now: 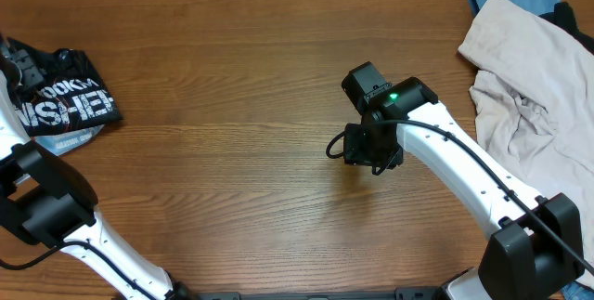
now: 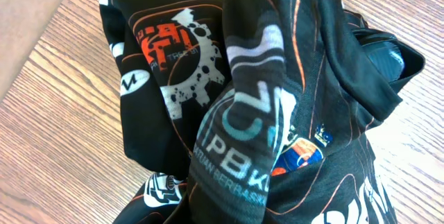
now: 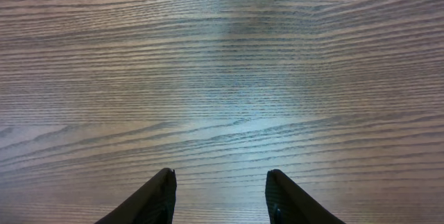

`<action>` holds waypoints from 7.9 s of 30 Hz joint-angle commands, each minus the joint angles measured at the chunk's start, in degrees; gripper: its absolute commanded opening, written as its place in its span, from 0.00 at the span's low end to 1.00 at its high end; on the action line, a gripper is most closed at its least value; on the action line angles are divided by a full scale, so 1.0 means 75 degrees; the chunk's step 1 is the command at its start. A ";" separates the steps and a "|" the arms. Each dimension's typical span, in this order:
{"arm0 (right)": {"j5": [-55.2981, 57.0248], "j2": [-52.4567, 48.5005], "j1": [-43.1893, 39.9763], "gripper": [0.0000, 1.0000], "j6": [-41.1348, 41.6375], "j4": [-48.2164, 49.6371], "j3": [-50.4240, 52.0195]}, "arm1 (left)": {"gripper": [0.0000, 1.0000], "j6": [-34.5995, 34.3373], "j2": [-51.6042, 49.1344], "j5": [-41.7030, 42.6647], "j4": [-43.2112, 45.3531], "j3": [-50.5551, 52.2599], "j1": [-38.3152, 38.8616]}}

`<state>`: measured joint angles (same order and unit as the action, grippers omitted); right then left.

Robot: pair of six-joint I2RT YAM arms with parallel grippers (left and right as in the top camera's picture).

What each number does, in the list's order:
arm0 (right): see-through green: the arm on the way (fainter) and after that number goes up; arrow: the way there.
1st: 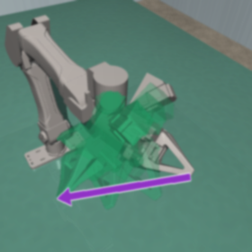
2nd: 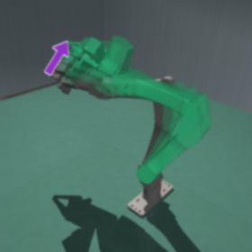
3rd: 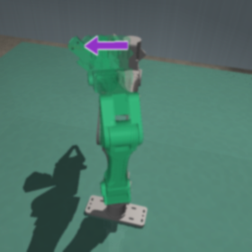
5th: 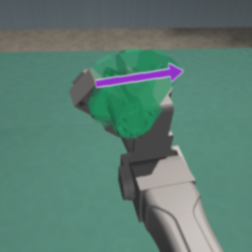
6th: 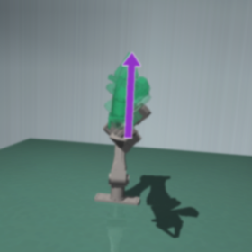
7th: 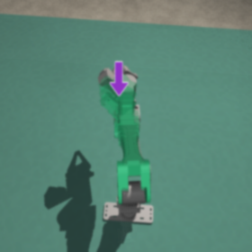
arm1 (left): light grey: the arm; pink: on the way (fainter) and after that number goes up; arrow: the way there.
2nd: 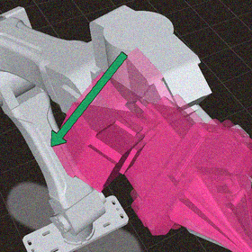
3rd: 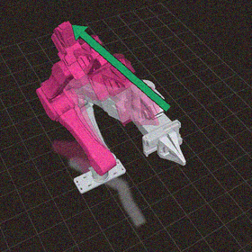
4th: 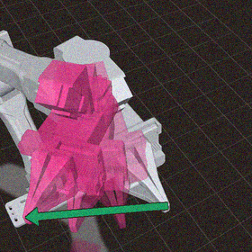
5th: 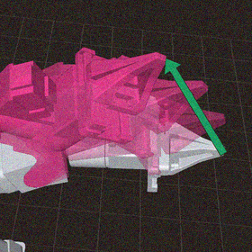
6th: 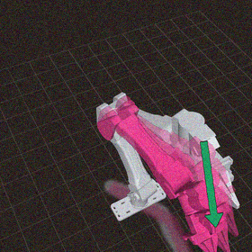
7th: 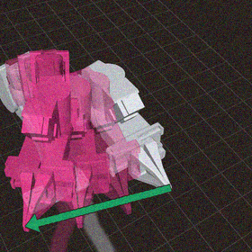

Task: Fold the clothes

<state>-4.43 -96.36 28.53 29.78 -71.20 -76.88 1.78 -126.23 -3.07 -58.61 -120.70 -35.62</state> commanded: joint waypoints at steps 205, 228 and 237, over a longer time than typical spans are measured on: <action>0.0501 0.6312 -0.2766 1.00 -0.1364 0.2602 0.4007 | 1.00 -0.1667 1.1401 -0.2043 -0.0530 0.7428 0.8390; 0.0892 0.8425 -0.2766 1.00 -0.2314 0.3051 0.4619 | 1.00 -0.1667 1.1383 -0.2043 -0.0612 0.7431 0.8390; 0.0921 1.1718 -0.2771 1.00 -0.2786 0.5138 0.7201 | 1.00 -0.1664 1.1383 -0.2043 -0.0612 0.7431 0.8390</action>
<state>1.85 -13.21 7.64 10.61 -35.40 -27.68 -11.79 -40.77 -17.41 -63.20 -65.17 27.35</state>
